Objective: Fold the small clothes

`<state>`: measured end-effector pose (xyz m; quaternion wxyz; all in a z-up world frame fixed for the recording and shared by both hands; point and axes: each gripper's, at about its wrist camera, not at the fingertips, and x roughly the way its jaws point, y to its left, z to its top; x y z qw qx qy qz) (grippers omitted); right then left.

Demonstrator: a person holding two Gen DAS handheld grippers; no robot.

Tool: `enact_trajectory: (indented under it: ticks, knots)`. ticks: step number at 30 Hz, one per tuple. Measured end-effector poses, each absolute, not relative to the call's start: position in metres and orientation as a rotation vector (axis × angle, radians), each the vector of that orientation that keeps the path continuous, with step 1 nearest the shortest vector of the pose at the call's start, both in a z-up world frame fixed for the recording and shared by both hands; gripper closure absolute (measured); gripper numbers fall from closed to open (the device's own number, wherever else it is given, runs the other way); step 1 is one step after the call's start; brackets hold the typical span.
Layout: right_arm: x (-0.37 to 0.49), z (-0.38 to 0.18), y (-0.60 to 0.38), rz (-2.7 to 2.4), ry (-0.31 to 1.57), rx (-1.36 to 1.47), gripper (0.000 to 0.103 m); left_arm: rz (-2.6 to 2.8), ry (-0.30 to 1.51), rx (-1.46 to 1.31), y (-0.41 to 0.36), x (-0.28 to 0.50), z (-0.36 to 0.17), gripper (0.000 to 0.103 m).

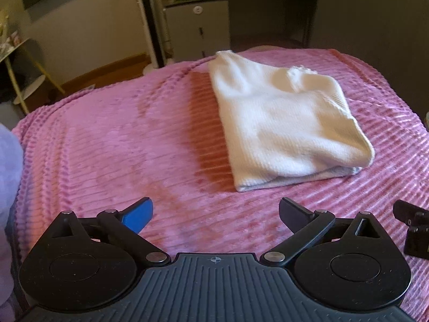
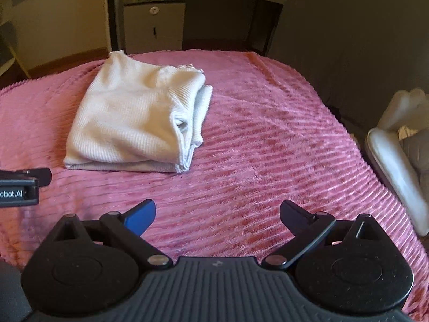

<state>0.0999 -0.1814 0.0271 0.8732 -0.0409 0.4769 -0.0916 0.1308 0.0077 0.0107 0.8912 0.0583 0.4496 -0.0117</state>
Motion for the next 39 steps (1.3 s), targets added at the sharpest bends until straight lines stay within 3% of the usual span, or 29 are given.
enact_trajectory:
  ticks: [9,17,39]
  knots:
    - [0.120,0.029,-0.143,-0.163,1.066,-0.206,0.004,0.021,1.004,0.109,0.022,0.138,0.013,0.000]
    - [0.125,0.030,-0.147,-0.160,1.115,-0.112,0.004,0.024,1.000,0.139,0.024,0.135,0.016,0.000]
    - [0.123,0.039,-0.145,-0.160,1.093,-0.131,0.004,0.010,0.984,0.181,0.017,0.129,0.021,0.000]
